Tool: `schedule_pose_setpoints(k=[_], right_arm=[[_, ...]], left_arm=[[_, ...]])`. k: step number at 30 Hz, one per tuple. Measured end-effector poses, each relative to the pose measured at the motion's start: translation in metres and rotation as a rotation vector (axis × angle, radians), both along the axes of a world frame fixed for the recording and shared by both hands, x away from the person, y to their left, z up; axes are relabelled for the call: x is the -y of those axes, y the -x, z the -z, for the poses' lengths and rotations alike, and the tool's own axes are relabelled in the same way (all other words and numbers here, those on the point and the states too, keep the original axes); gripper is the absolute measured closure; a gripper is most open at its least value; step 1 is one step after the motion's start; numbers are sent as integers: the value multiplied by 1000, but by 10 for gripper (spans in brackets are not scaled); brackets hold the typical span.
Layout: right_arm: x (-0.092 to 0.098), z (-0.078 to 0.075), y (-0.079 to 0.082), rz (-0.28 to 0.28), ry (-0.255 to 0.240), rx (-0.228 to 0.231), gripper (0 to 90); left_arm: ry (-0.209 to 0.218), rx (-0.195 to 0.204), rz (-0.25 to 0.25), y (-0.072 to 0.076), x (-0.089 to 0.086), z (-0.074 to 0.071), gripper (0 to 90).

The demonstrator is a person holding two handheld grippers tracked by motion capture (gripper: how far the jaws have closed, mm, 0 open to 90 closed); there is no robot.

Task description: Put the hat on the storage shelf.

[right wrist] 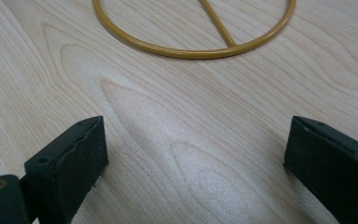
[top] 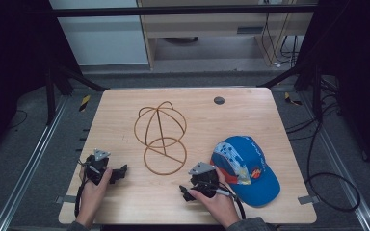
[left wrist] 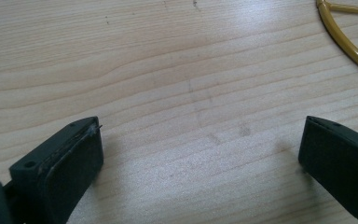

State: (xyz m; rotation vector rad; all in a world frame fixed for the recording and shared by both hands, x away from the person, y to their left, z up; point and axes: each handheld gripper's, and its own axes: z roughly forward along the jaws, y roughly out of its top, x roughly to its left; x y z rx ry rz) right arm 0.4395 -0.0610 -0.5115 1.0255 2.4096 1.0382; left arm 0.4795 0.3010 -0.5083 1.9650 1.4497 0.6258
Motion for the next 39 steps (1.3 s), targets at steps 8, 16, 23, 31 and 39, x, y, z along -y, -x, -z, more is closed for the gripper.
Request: schedule_pose_setpoints(k=[8,16,23,31,39], right_arm=[[8,-39,6,-2,50,52,91],[43,-102,-15,-7,186,0,58],[78,-129,-35,40,244,-32,59],[105,-139,-54,99,252,-124,56],[112,-135,-68,117,249,-199,58]], left_arm=[[-5,-2,11,1,0,0,0],[-3,-8,13,4,4,-1,0],[-5,-12,18,4,4,-1,0],[-5,-11,23,4,5,-1,0],[-11,-18,31,4,4,-1,0]])
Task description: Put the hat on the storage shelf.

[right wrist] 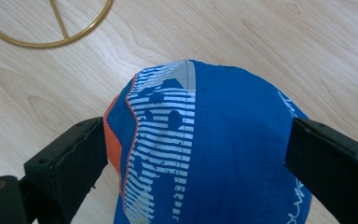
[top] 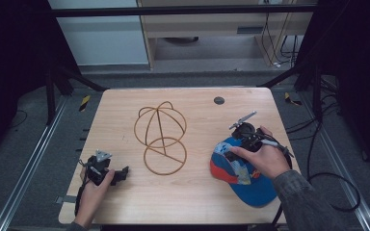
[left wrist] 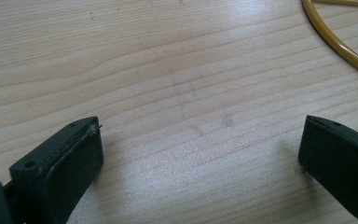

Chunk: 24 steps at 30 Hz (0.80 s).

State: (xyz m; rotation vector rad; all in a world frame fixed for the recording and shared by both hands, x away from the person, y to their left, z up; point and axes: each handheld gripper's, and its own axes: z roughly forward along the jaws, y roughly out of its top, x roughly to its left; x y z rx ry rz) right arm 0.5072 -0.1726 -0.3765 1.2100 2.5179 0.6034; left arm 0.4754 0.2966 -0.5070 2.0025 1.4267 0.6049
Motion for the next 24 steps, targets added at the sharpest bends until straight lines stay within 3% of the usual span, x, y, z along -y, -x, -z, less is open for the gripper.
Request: schedule_pose_setpoints(k=[24], right_arm=[[6,8,-7,23,0,-43,58]], left_arm=[[0,-3,9,0,1,0,0]])
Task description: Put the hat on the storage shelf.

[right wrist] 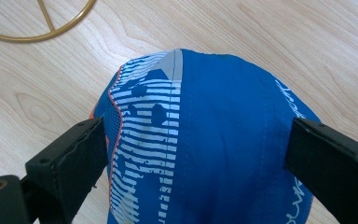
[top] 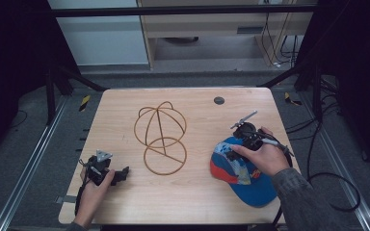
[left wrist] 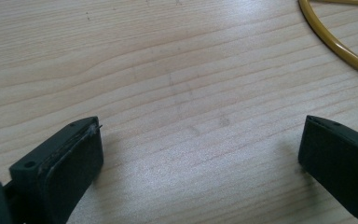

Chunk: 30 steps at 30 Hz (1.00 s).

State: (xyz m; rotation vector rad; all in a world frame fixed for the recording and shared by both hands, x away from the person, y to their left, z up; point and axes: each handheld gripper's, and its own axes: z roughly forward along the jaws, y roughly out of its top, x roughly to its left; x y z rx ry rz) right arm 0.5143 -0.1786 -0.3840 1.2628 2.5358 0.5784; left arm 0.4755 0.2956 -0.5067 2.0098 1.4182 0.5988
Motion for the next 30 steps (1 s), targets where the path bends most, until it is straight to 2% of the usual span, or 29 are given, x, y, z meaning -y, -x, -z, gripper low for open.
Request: schedule_pose_setpoints(k=[7,13,19,24,25,26,28,29,30], right_arm=[[8,6,-3,20,21,-9,57],[15,11,-4,36,22,-34,61],[18,13,-1,24,23,-39,123],[22,13,0,27,17,-51,262],[22,13,0,27,17,-51,262],[22,13,0,20,12,-52,332],[22,13,1,18,10,-56,366],[24,14,1,14,6,-62,436],[24,14,1,18,2,-69,463]], left_arm=[[-1,0,6,0,0,0,0],[-1,2,9,0,1,0,0],[-1,4,12,0,1,0,0],[-1,4,14,0,1,0,0],[-1,4,14,0,1,0,0],[0,5,14,0,1,0,0],[-1,5,15,0,1,0,0],[2,5,15,0,2,0,0],[0,6,16,0,2,0,0]])
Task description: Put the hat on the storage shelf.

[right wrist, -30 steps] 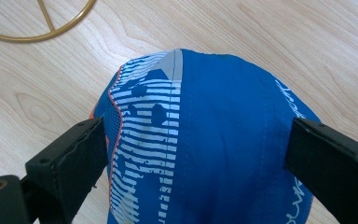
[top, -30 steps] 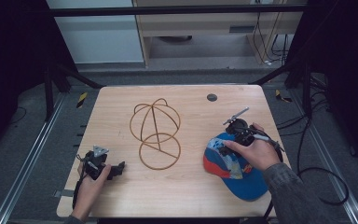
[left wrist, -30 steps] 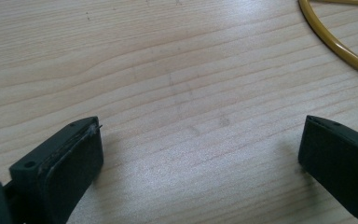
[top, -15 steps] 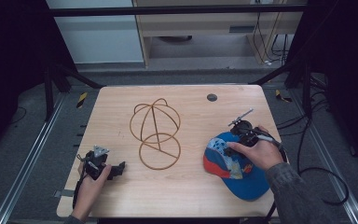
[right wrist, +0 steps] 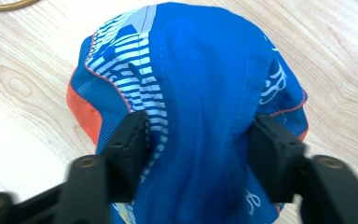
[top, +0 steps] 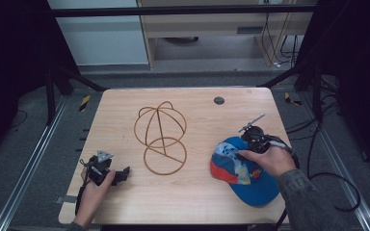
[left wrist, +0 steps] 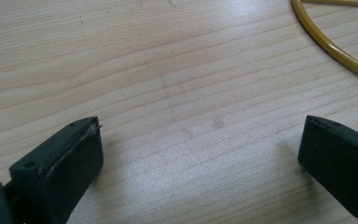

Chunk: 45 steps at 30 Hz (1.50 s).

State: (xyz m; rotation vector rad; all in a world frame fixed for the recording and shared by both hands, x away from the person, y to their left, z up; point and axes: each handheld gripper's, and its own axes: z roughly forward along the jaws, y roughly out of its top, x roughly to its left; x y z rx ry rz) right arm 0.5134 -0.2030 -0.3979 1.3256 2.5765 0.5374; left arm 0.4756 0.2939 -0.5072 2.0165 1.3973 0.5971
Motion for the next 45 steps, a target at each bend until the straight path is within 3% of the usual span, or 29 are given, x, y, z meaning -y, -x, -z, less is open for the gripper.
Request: schedule_pose_setpoints(k=[4,5,6,7,10,15,20,29,33,36,37,40,42,44,45], right_arm=[[4,1,0,-2,-23,-8,558],[7,2,0,3,-37,-13,640],[7,2,0,3,-37,-13,640],[10,2,0,-2,-40,-8,709],[12,0,1,-6,-51,-7,794],[12,-1,2,-16,-49,-6,878],[13,-9,2,-29,-49,0,887],[12,-43,4,-60,-57,40,889],[9,-70,2,-90,-53,69,889],[6,-80,1,-104,-49,80,889],[3,-93,-1,-124,-53,92,889],[0,-103,-1,-141,-47,106,889],[-7,-125,-1,-163,-53,126,889],[-9,-131,-2,-175,-49,137,889],[-13,-144,-2,-191,-49,152,889]], left_arm=[[0,0,1,0,0,0,0],[-1,1,2,0,0,0,0],[-1,1,2,0,0,0,0],[0,2,3,0,0,0,0],[0,2,3,0,1,0,0],[2,3,2,0,1,0,0],[6,7,1,0,1,1,0],[7,7,1,0,1,1,0],[7,7,3,0,1,1,0],[7,8,3,0,1,1,0],[11,11,1,0,1,1,0],[9,12,3,0,1,1,0],[10,13,4,0,1,1,0],[10,14,5,0,1,1,0],[9,12,6,0,1,1,0]])
